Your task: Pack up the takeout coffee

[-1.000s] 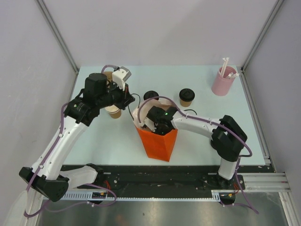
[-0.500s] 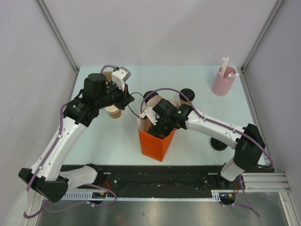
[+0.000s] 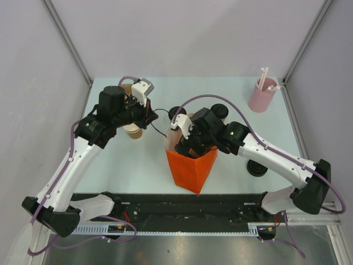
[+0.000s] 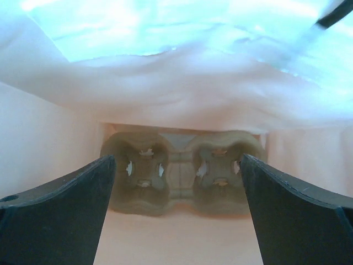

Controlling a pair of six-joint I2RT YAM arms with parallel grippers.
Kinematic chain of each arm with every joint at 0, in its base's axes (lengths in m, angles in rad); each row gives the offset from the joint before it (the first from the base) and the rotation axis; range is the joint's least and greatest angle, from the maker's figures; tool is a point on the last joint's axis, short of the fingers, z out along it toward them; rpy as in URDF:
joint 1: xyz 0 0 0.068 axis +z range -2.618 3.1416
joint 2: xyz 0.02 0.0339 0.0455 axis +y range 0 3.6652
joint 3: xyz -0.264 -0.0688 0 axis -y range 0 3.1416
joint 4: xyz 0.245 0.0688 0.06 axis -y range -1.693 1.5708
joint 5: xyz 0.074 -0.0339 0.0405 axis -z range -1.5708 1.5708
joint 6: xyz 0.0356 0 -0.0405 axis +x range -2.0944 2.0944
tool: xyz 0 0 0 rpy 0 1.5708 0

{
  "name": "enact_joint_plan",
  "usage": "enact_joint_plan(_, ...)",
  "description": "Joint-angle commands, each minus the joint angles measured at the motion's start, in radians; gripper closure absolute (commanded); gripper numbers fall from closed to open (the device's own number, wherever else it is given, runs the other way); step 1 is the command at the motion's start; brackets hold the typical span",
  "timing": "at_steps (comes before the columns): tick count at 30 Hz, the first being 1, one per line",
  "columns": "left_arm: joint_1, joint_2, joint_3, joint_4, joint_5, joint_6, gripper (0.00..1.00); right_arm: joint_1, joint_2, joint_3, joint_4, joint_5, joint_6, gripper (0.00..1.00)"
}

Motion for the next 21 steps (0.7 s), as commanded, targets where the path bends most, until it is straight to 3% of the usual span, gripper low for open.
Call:
enact_joint_plan(1, -0.003, -0.008, 0.019, 0.018, 0.031, 0.049, 1.0, -0.008, -0.084, 0.01, 0.098, -0.021, 0.014, 0.0)
enact_joint_plan(8, -0.006, -0.013, -0.001, 0.015, 0.041, 0.05, 1.0, -0.021, -0.151, 0.008, 0.212, 0.001, 0.051, 0.0)
enact_joint_plan(16, -0.006, -0.014, 0.023, 0.014, 0.087, 0.027, 1.0, -0.018, -0.097, 0.002, 0.215, 0.038, 0.079, 0.0)
enact_joint_plan(21, -0.012, -0.011, 0.011, 0.017, 0.105, 0.012, 1.0, 0.022, -0.128, -0.033, 0.36, 0.064, 0.134, 0.0)
